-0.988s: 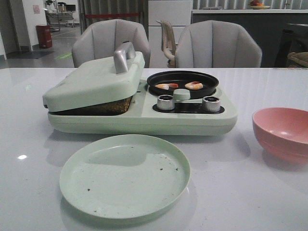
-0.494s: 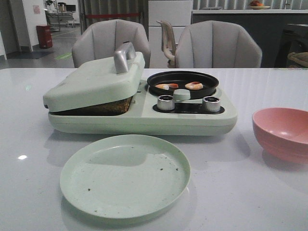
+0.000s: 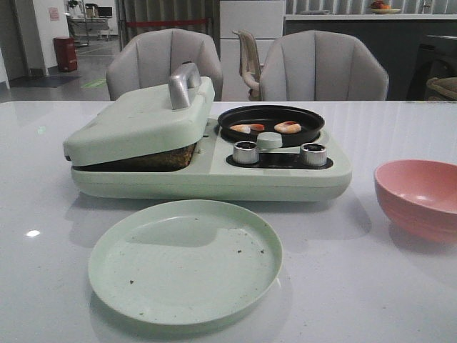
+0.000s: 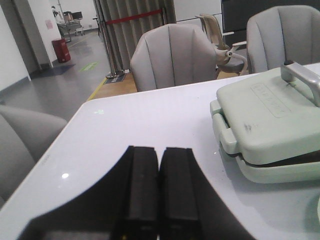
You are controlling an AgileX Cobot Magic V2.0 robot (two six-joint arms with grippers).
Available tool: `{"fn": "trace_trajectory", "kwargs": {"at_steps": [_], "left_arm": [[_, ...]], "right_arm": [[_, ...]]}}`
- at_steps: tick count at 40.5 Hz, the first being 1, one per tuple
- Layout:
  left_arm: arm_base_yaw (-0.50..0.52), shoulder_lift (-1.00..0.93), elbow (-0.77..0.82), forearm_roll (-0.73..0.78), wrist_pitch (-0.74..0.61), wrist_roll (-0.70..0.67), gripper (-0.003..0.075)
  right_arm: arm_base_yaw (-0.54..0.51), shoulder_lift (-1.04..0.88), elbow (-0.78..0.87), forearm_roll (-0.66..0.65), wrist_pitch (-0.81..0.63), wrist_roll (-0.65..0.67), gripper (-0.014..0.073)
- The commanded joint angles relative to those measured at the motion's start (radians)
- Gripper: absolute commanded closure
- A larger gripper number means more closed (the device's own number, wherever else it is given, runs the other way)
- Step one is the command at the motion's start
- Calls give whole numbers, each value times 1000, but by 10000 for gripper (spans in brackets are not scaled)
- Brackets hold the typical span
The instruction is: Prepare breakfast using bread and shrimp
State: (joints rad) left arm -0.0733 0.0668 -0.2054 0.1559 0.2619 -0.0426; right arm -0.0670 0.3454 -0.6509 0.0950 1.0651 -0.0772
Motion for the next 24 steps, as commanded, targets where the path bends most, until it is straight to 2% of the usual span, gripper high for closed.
{"fn": "trace_trajectory", "kwargs": {"at_steps": [1, 7, 10, 14, 24], "left_arm": [[3, -28, 69, 80, -169, -172, 619], [4, -62, 209, 56, -337, -172, 619], [4, -96, 214, -8, -270, -153, 619], [24, -94, 216, -89, -268, -30, 619], [53, -94, 216, -115, -270, -28, 619]], "right_arm": [[0, 8, -26, 0, -70, 1, 549], [0, 8, -26, 0, -70, 1, 549], [0, 8, -26, 0, -69, 1, 549], [0, 7, -26, 0, -67, 1, 549], [0, 7, -26, 0, -65, 1, 549]]}}
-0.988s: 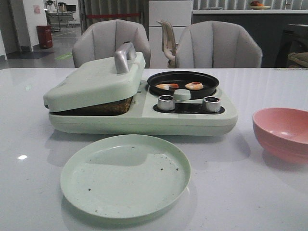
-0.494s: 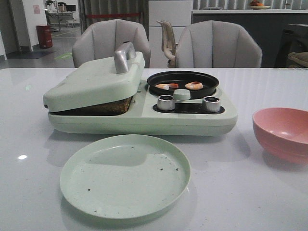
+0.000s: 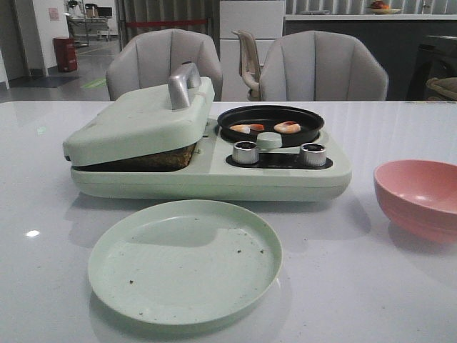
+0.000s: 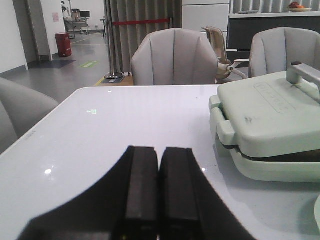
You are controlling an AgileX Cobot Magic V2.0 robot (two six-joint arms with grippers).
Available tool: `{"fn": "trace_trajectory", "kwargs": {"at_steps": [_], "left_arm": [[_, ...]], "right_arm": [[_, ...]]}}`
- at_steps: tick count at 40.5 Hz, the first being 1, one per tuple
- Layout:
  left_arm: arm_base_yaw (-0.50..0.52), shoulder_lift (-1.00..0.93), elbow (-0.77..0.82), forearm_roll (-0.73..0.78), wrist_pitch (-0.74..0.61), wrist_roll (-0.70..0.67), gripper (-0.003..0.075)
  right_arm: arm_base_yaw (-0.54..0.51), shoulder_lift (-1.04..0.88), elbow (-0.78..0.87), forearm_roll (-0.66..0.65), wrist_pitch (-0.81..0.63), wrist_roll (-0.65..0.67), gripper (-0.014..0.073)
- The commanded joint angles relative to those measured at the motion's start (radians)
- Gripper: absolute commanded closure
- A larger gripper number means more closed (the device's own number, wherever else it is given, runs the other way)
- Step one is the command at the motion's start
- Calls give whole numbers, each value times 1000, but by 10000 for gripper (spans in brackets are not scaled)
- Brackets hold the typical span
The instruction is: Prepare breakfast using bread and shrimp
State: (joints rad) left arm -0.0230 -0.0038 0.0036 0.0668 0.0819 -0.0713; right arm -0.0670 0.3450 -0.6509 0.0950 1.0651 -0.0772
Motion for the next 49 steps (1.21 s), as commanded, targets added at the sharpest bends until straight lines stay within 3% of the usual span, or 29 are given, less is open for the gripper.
{"fn": "trace_trajectory", "kwargs": {"at_steps": [1, 21, 32, 49], "left_arm": [[0, -23, 7, -31, -88, 1, 619], [-37, -23, 7, -30, -196, 8, 619], [-105, -23, 5, -30, -193, 8, 619], [-111, -23, 5, -30, -193, 8, 619]], "right_arm": [[0, 7, -26, 0, -64, 1, 549], [0, 7, -26, 0, -63, 1, 549], [0, 7, -26, 0, -63, 1, 549], [0, 7, -26, 0, -63, 1, 549]]}}
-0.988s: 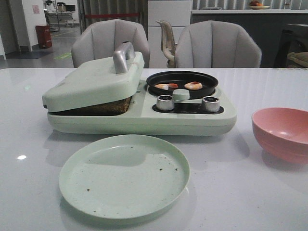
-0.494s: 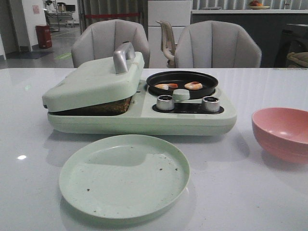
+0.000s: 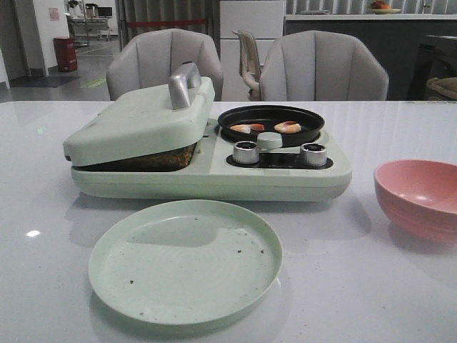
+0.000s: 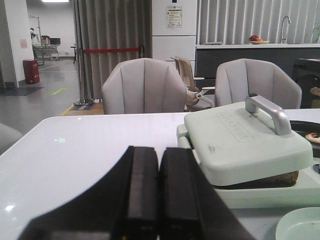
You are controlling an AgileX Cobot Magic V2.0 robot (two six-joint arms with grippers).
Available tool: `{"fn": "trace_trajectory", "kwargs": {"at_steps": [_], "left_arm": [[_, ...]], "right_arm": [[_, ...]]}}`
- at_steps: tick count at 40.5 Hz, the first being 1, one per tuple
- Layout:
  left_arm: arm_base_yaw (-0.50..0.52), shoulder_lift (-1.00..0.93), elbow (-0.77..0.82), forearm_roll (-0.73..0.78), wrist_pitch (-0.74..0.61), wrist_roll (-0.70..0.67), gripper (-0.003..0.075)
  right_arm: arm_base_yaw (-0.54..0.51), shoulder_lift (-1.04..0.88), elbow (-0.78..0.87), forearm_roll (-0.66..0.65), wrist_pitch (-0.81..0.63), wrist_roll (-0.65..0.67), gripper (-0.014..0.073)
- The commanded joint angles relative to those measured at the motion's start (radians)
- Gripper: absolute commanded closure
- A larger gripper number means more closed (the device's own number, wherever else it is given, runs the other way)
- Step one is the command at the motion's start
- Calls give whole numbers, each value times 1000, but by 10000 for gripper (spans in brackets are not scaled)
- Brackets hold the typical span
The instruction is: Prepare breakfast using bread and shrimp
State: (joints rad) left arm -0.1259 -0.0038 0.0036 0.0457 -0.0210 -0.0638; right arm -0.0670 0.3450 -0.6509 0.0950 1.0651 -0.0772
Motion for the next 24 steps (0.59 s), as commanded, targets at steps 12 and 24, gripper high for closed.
{"fn": "trace_trajectory", "kwargs": {"at_steps": [12, 24], "left_arm": [[-8, -23, 5, -9, -90, 0, 619], [-8, -22, 5, -9, -90, 0, 619]], "right_arm": [[0, 7, -26, 0, -63, 1, 549], [-4, -157, 152, -20, -525, 0, 549]]}}
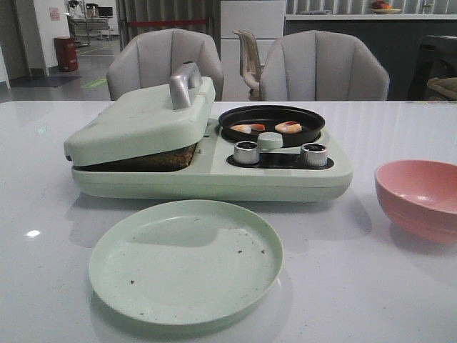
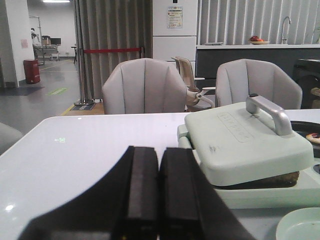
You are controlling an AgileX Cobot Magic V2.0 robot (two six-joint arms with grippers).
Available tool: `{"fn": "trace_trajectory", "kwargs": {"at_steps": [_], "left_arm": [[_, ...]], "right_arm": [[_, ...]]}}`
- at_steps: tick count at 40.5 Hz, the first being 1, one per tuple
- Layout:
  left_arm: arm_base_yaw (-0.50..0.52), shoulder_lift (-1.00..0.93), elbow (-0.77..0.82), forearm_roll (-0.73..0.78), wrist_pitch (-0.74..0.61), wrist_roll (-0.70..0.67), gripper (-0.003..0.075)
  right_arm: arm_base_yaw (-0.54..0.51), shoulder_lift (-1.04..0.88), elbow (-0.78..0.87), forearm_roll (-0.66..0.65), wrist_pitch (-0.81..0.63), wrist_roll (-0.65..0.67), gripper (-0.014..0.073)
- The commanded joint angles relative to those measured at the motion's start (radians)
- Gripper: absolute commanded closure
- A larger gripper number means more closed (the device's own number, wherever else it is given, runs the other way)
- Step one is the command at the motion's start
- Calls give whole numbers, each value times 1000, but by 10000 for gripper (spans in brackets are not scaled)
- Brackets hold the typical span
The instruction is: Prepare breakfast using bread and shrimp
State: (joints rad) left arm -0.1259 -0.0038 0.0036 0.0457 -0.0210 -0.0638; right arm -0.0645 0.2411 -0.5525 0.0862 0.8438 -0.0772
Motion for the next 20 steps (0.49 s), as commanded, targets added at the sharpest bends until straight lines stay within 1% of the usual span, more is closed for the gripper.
{"fn": "trace_trajectory", "kwargs": {"at_steps": [1, 5, 8, 17, 20], "left_arm": [[-8, -22, 5, -9, -90, 0, 619], [-8, -22, 5, -9, -90, 0, 619], [-8, -22, 5, -9, -90, 0, 619], [-8, -22, 5, -9, -90, 0, 619], [-8, -22, 5, -9, -90, 0, 619]], "right_arm": [[-7, -76, 89, -10, -383, 0, 549], [-7, -147, 219, -9, -617, 0, 549], [-7, -189, 314, -9, -739, 0, 549], [-7, -276, 509, -9, -877, 0, 549], [-10, -274, 560, 9, -955, 1, 549]]}}
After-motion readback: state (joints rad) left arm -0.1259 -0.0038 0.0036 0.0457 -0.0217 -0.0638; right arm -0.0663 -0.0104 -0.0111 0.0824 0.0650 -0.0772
